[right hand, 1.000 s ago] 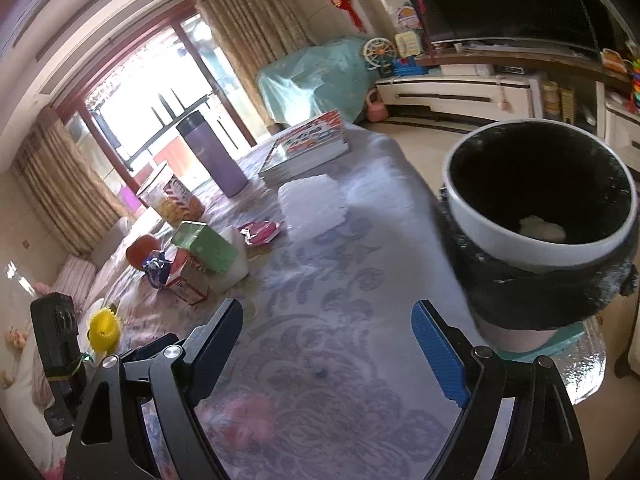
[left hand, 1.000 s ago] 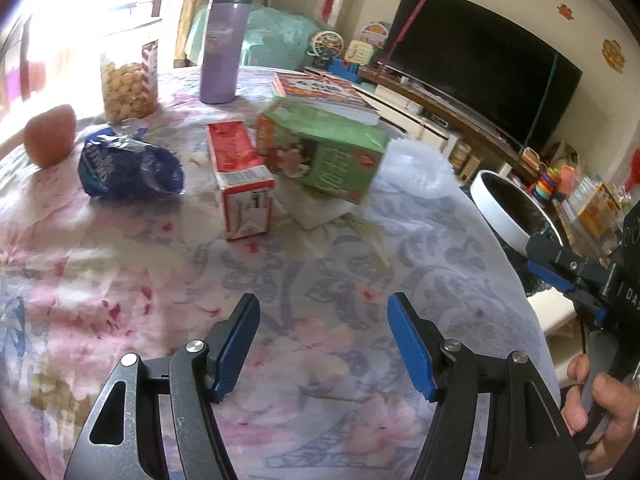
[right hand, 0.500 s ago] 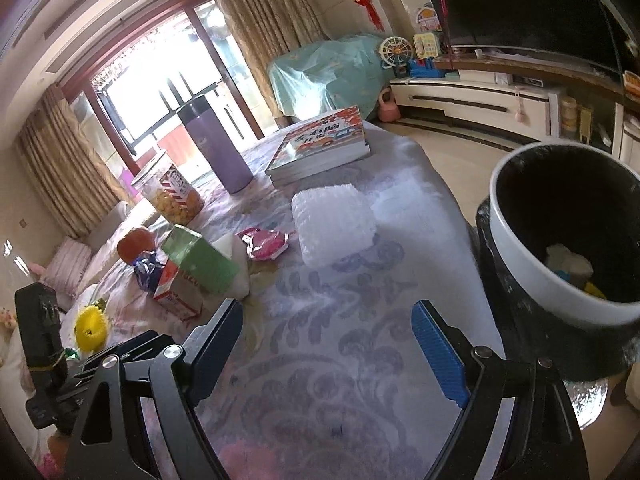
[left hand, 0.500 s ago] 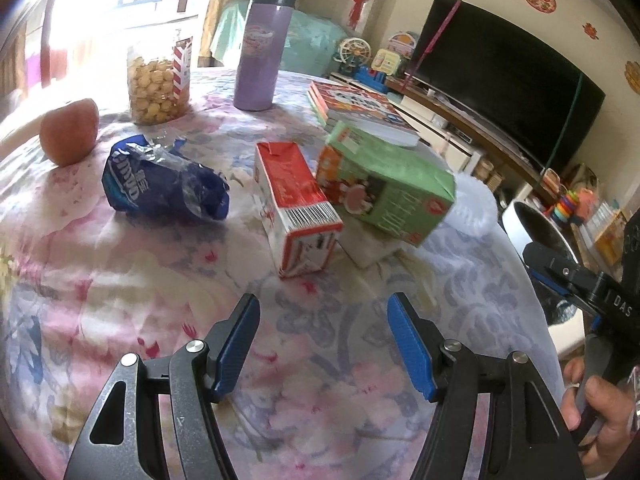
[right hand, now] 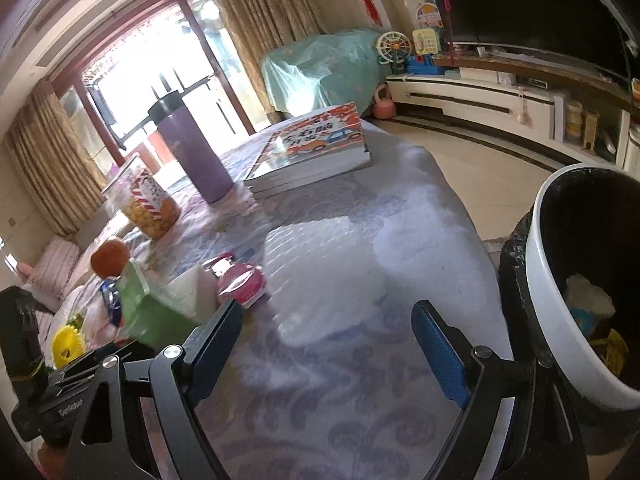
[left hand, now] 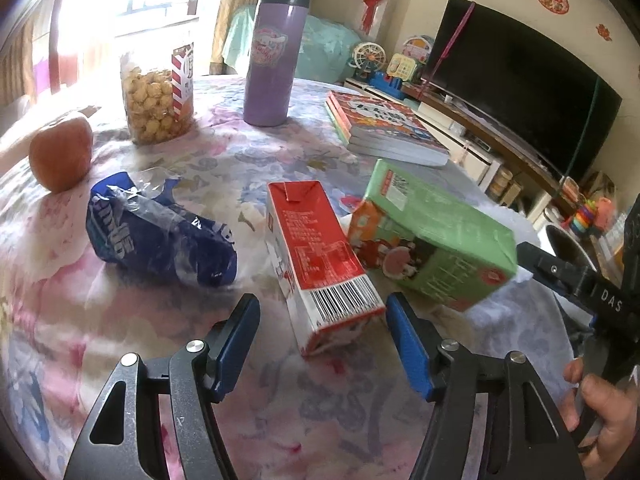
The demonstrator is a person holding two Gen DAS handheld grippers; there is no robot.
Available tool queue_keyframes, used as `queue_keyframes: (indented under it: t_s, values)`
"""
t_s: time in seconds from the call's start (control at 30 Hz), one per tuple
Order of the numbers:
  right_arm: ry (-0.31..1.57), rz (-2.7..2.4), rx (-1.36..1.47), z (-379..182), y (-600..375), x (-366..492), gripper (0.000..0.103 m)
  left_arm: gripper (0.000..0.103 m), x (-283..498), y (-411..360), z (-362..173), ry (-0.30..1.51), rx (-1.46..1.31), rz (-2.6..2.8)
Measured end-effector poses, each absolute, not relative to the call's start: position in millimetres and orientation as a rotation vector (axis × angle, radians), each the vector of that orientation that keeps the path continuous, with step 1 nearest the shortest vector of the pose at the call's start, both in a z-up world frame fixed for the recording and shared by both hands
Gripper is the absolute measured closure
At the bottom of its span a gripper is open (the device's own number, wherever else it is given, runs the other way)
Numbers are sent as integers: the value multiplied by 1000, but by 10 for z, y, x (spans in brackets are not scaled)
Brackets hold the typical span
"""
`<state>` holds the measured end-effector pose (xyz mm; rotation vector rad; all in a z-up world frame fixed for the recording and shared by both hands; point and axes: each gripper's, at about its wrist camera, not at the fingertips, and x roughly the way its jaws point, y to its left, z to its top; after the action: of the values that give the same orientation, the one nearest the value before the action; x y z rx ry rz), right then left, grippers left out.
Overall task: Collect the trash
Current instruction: 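Grasp the red juice carton with the left gripper while the right gripper grasps the white plastic mesh, then carry the red carton and white mesh over the trash bin with both grippers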
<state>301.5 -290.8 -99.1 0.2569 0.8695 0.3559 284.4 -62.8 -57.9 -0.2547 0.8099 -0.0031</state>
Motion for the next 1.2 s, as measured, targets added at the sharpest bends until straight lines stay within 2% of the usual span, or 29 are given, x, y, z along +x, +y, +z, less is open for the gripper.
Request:
queue_keyframes:
  t_s: [0.03,0.07,0.1,0.13,0.17,0.27,1.2]
  values:
    - [871,355,258,-1001,-2911,3031,17,53,2861,-627,-598,812,-256,-6]
    - [867,353,252,-1009,-2909,3043,22,64,2878,-621,-615,819,-258,-13]
    - [868,353,246,-1013,-2904,3056,28,67,2898,-620,-639,828,-263,-27]
    - [874,355,242,-1020,-2901,3052,44,68,2902,-617,-649,826,-262,-28]
    - [882,361,243,-1032,-2903,3055,54,68,2899,-610,-644,819,-260,-30]
    - [877,376,244,-1026,-2907,3010,57,69,2865,-605,-620,804,-257,-41]
    - [786,311,326,-620,-3590,2175,59,70,2497,-1354,-331,764,-142,-304]
